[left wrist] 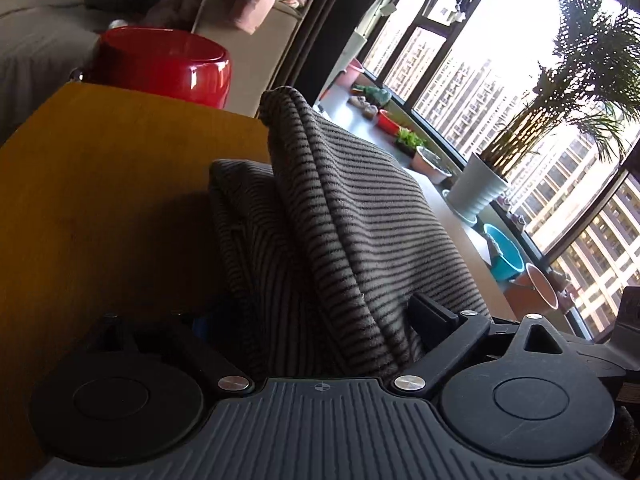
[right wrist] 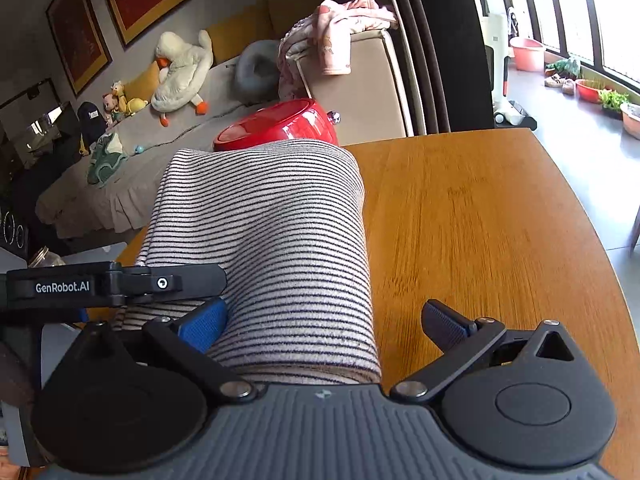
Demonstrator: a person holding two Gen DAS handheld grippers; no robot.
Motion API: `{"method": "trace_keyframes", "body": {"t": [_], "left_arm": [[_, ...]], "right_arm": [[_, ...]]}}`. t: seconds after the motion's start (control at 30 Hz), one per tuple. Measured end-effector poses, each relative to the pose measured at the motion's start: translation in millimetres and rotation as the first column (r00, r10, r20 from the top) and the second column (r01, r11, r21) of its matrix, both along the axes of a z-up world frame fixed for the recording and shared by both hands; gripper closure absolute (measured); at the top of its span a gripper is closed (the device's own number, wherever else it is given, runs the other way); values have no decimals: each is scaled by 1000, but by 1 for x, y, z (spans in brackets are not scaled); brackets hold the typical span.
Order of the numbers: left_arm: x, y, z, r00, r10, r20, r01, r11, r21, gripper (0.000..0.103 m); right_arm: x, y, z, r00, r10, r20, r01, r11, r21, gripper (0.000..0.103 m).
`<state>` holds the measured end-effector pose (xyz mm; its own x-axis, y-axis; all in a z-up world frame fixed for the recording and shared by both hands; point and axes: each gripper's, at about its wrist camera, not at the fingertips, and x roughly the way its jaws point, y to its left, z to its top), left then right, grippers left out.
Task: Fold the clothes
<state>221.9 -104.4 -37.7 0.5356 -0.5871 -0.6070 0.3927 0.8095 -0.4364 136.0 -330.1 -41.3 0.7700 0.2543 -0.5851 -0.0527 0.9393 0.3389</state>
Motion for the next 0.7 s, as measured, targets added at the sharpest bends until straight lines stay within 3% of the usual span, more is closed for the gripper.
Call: {"method": "trace_keyframes", "body": {"t": [0.3, 0.7], "left_arm": [[0, 2, -2, 1000, -11, -1, 11, 1000, -15, 0], [-4, 2, -2, 999, -34, -1, 34, 999, -40, 0]], "right_arm": [[-3, 4, -1, 1000, -20, -9, 21, 1000, 17, 0], [-9, 12, -3, 994, 106, 21, -107, 994, 28, 0]]}}
